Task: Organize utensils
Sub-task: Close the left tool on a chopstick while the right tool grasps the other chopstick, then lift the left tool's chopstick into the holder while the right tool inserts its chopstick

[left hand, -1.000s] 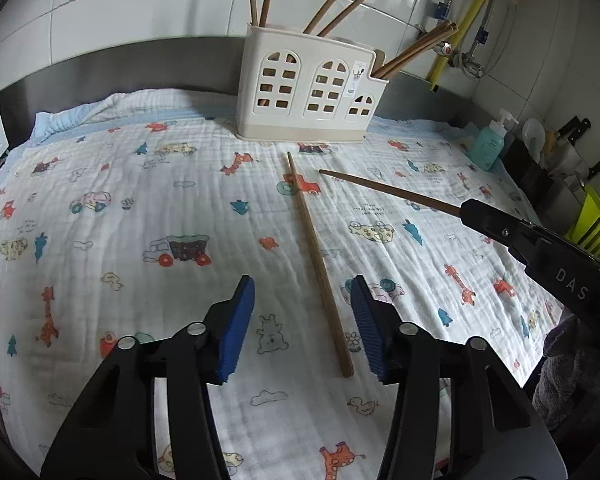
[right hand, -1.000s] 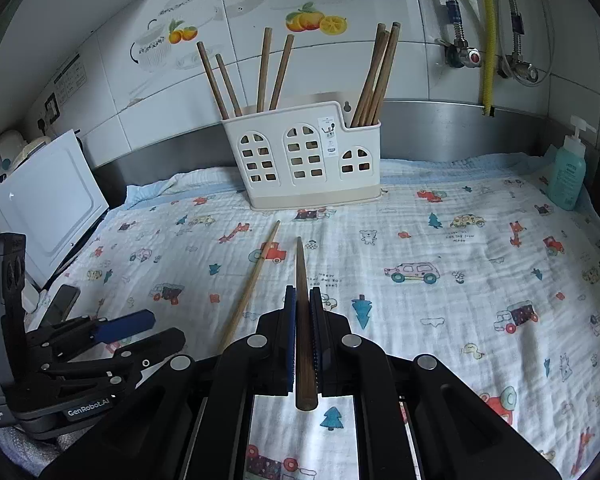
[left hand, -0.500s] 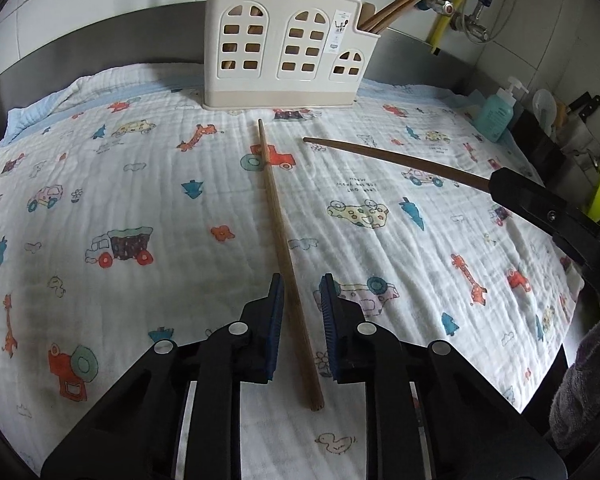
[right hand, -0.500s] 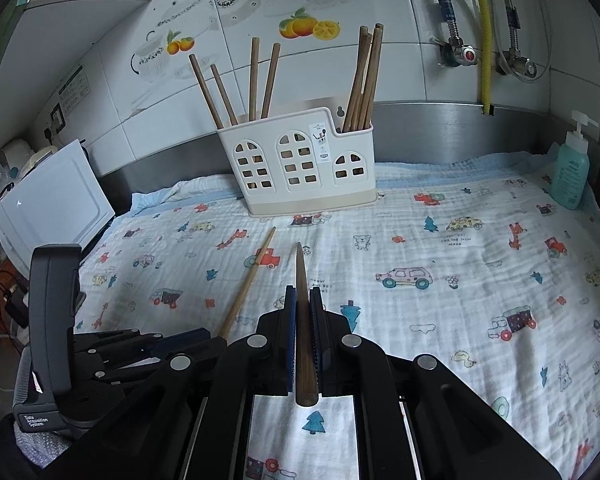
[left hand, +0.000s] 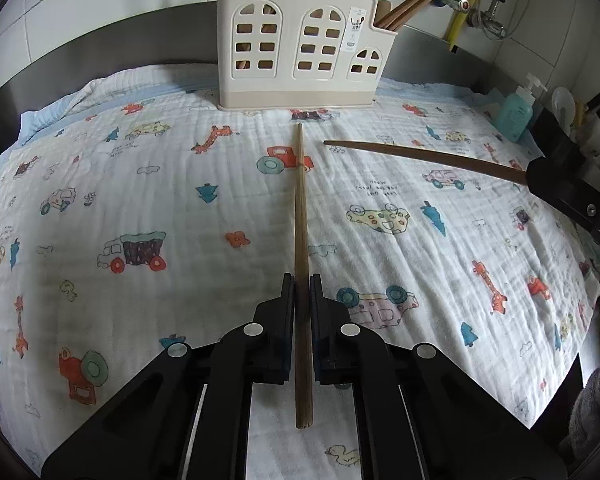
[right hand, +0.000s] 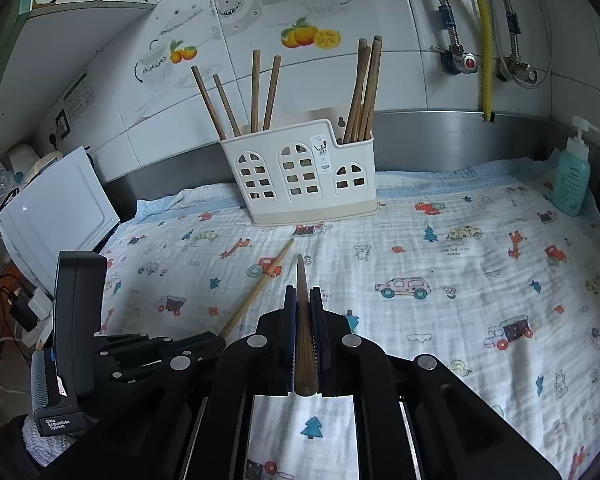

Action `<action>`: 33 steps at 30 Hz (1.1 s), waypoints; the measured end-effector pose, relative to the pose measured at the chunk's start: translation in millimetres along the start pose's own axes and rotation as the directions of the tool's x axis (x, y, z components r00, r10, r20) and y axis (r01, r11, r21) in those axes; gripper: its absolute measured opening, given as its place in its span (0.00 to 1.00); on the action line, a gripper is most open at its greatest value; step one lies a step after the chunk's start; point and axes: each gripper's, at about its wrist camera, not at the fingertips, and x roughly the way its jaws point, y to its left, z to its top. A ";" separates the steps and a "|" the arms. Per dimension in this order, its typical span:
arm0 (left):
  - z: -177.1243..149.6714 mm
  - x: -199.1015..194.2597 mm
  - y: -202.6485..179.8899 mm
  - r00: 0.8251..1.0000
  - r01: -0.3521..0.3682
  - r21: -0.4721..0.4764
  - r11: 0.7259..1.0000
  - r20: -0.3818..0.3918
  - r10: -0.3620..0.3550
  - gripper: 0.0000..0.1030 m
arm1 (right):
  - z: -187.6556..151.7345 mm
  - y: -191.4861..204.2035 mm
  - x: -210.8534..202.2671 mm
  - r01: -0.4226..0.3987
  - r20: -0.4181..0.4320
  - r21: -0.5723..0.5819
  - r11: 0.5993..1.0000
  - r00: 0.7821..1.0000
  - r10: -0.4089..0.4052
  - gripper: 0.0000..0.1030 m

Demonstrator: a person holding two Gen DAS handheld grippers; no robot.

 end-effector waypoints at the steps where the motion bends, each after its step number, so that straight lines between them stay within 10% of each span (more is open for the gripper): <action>1: 2.0 -5.0 0.8 1.000 0.005 0.004 1.000 0.015 -0.005 0.06 | 1.4 0.9 -1.1 0.002 0.004 -0.004 1.000 1.000 -0.002 0.06; 13: 47.3 -61.3 18.4 0.977 0.050 0.010 0.999 0.207 -0.051 0.05 | 39.1 8.5 -5.9 -0.023 0.043 -0.037 0.999 0.999 0.025 0.06; 33: 124.7 -101.5 27.8 0.950 0.091 0.105 0.990 0.288 -0.118 0.06 | 166.9 0.3 -30.1 -0.008 0.060 -0.166 0.986 0.998 0.018 0.06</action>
